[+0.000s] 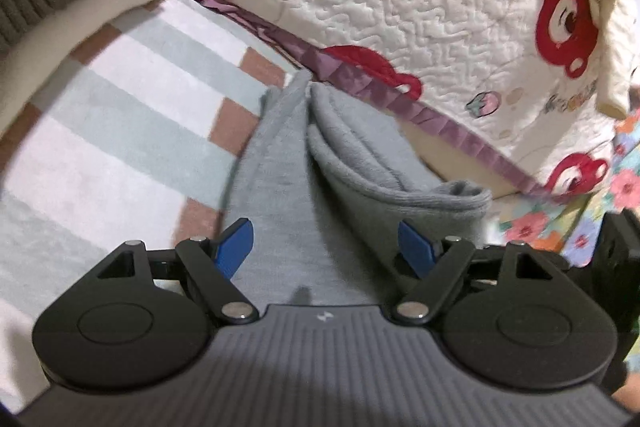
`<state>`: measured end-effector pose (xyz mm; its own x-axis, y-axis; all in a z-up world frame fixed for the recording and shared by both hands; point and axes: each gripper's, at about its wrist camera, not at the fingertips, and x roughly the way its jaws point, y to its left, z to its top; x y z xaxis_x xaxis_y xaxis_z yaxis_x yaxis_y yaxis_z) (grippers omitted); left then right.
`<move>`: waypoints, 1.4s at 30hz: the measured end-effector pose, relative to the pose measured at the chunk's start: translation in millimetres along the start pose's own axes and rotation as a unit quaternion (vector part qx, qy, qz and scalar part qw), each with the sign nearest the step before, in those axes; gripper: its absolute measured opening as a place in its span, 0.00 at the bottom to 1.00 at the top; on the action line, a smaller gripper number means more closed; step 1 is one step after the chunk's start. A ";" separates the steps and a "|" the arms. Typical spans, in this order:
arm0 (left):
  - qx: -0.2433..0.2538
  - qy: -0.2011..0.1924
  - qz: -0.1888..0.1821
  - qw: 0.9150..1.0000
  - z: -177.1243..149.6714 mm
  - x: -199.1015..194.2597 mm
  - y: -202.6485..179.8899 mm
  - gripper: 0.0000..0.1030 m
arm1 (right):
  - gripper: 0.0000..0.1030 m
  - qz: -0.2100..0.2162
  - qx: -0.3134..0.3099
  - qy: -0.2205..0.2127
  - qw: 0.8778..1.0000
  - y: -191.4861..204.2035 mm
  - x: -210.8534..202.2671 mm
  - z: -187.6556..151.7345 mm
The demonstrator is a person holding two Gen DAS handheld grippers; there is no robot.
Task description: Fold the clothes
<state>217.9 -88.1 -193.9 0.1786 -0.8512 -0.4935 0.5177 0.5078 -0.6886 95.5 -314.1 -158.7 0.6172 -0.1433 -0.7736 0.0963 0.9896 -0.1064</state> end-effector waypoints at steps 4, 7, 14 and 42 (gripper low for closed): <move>-0.025 0.000 -0.020 0.999 -0.3 -9.4 6.5 0.77 | 0.14 -0.009 -0.022 0.005 1.000 7.4 -0.7 -0.8; -0.035 0.006 -0.034 0.999 -2.2 -13.2 6.9 0.77 | 0.15 -0.007 -0.014 -0.006 1.000 6.2 -4.1 -4.1; -0.059 0.015 -0.075 0.995 -1.9 -9.8 2.3 0.77 | 0.19 -0.006 -0.035 -0.042 0.998 10.5 -7.1 -23.9; -0.190 -0.011 -0.177 0.966 13.3 -15.5 54.3 0.79 | 0.13 0.178 0.136 -0.067 0.972 -2.7 25.1 5.9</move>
<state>254.4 -49.1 -216.6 0.0667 -0.9809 -0.1829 0.2069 0.1929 -0.9591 115.3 -320.5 -174.1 0.7432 0.1895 -0.6417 0.0500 0.9406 0.3357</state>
